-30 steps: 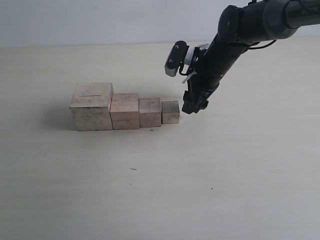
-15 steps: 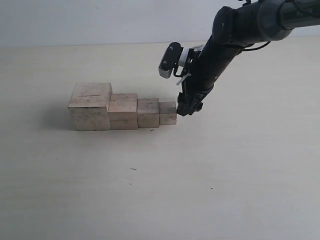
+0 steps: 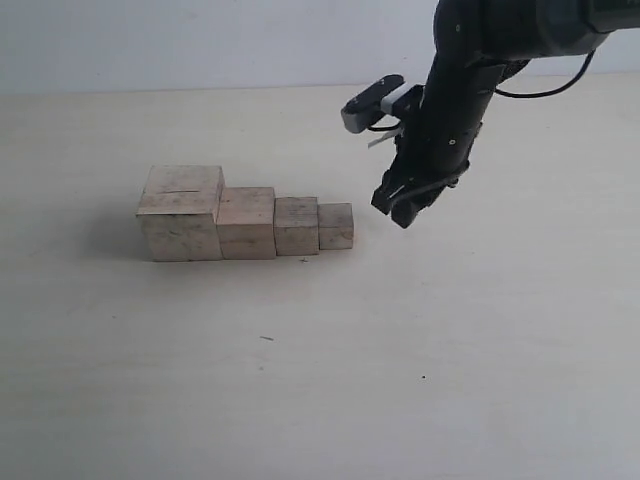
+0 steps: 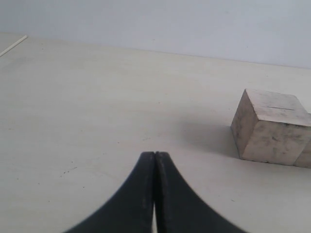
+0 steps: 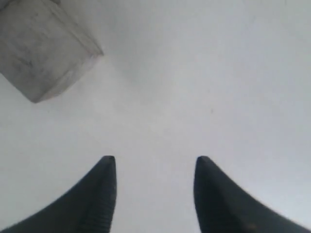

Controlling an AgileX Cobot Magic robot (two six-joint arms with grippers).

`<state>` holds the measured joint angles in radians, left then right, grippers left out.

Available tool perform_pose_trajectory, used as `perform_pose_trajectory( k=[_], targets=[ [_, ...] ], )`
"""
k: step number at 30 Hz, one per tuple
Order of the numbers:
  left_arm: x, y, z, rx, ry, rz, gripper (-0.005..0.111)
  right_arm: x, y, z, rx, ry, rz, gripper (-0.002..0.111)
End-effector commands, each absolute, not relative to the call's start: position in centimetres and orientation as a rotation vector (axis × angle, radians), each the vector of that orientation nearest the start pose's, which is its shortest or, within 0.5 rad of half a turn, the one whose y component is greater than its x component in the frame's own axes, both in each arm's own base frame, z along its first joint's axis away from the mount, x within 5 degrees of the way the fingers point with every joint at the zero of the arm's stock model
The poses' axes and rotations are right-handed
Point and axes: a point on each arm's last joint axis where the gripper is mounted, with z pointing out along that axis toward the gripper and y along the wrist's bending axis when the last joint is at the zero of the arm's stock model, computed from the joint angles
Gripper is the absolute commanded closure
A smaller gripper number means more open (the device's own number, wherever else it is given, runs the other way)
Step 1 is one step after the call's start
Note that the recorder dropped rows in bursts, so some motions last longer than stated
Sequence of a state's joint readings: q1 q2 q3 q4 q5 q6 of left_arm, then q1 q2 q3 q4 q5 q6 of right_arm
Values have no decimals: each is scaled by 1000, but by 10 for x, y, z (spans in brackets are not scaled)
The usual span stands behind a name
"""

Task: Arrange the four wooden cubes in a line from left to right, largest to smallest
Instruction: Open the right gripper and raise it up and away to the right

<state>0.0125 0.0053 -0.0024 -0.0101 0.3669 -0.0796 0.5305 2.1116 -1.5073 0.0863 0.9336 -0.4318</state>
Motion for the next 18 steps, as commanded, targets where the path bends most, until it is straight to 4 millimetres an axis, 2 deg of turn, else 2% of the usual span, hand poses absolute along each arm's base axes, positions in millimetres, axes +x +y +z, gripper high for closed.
perform_pose_trajectory(
  k=[1,4,5,11,18],
  targets=[
    [53,0,181,-88,1836,-63,107,344,211,171,-1010,2959,110,87],
    [53,0,181,-88,1836,-63,107,338,210,179,-952,3005,151,105],
    [53,0,181,-88,1836,-63,107,335,213,183,-914,3015,225,108],
    [53,0,181,-88,1836,-63,107,314,216,199,-708,2869,520,108],
    [53,0,181,-88,1836,-63,107,273,185,207,-458,2629,556,108]
  ],
)
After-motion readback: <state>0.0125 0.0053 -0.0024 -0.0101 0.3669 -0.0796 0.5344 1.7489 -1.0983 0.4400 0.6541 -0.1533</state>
